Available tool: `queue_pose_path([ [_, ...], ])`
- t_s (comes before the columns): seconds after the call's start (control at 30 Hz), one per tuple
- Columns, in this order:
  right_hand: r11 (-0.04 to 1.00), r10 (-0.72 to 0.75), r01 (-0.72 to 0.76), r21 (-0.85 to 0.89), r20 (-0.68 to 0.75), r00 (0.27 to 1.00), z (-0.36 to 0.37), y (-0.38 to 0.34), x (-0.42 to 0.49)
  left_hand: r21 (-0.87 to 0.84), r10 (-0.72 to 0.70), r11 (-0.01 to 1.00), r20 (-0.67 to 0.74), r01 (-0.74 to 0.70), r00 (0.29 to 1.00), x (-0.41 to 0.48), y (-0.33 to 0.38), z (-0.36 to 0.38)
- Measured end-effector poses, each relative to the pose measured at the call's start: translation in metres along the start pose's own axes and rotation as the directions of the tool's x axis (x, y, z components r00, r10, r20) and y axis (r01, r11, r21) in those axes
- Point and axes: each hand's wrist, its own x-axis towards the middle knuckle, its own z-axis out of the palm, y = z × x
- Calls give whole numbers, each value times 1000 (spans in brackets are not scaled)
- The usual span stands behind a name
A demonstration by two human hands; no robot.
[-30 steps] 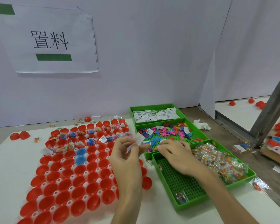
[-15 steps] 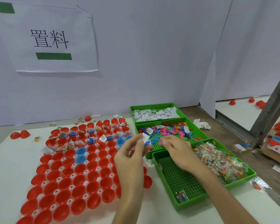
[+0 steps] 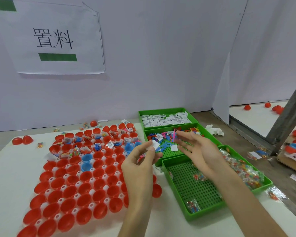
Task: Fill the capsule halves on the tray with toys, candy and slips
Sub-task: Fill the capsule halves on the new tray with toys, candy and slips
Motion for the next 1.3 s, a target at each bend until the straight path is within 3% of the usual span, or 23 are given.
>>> queue_pose_path([
  [0.2, 911, 167, -153, 384, -3, 986, -3, -8, -3, -2, 1, 1000, -1, -1, 1000, 0, 0, 0],
  [0.4, 836, 150, -141, 530, 26, 988, -5, -11, -4, 15, 0, 1000, -1, 0, 1000, -1, 0, 0],
  [0.47, 892, 95, -82, 445, -8, 995, -5, -11, -4, 17, -1, 1000, -4, 1, 1000, -1, 0, 0],
  [0.5, 953, 33, -15, 304, -54, 998, -4, -10, -3, 12, -4, 1000, -7, 4, 1000, -1, 0, 1],
  [0.53, 995, -67, 74, 72, -99, 993, -3, -9, -3, 7, -4, 1000, -10, 5, 1000, -1, 0, 0],
  [0.57, 961, -195, 165, -222, -122, 973, -3, -8, -3, 6, -5, 1000, -12, 5, 1000, -1, 0, 0],
  [0.63, 636, -416, 279, -719, -16, 909, -4, -1, -2, 7, -7, 1000, -11, 7, 1000, -1, 0, 1],
  [0.67, 450, -431, 287, -846, 76, 899, -5, 4, 0, 5, -10, 1000, -11, 10, 1000, -1, 0, 1],
  [0.77, 70, -214, 182, -981, 164, 963, -10, 21, 7, 12, -18, 1000, -14, 18, 1000, -2, 0, 1],
  [0.83, -63, -126, 144, -988, 151, 980, -13, 28, 11, 16, -21, 1000, -21, 21, 1000, -1, 0, 0],
  [1.03, -9, -172, 168, -986, 167, 971, -13, 28, 14, 17, -29, 999, -38, 29, 999, 0, 0, 0],
  [1.3, 243, -422, 284, -928, 163, 892, -11, 17, 9, 23, -34, 999, -28, 35, 999, -2, 3, 1],
])
